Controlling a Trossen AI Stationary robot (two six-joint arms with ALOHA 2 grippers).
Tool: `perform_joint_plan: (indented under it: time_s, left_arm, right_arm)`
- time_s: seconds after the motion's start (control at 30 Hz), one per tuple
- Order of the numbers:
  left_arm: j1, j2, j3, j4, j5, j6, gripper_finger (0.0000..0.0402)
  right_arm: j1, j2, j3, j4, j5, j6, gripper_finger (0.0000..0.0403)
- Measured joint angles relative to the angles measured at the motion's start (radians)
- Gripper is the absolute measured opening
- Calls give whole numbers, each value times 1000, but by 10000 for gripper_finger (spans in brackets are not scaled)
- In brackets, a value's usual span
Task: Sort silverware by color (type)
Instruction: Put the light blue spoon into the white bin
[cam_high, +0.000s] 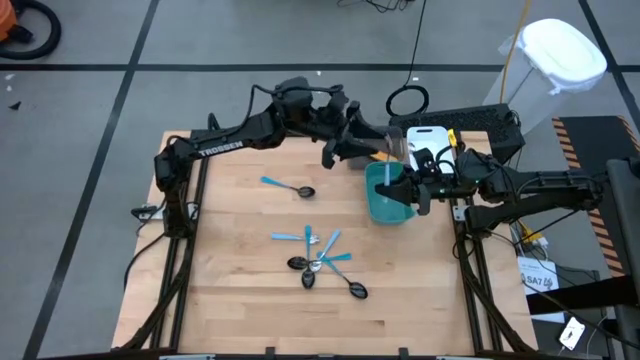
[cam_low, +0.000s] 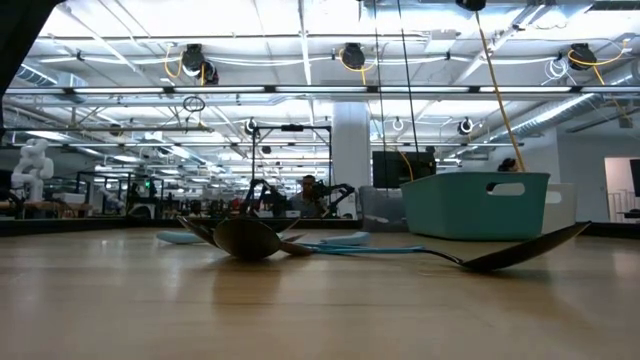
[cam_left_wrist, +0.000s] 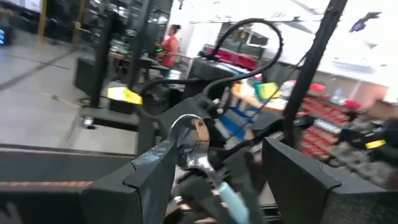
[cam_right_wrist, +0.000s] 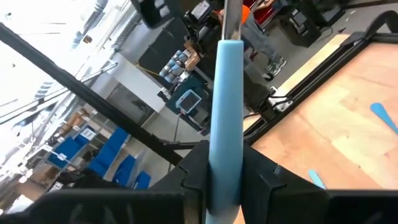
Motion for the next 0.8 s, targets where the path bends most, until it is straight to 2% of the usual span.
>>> perform_joint_plan:
  time_s: [0.23,0.63,0.8]
  left_arm:
    - [1,0,0,-10,-17,71,236]
    - [-2,0,0,2,-23,33,236]
    - [-43,0,0,-21,-15,83,236]
  right_arm:
    - [0,0,0,1,-8,15,52]
    - [0,18,0,2,-94,67,52]
    - [0,54,0,2,-150,93,52]
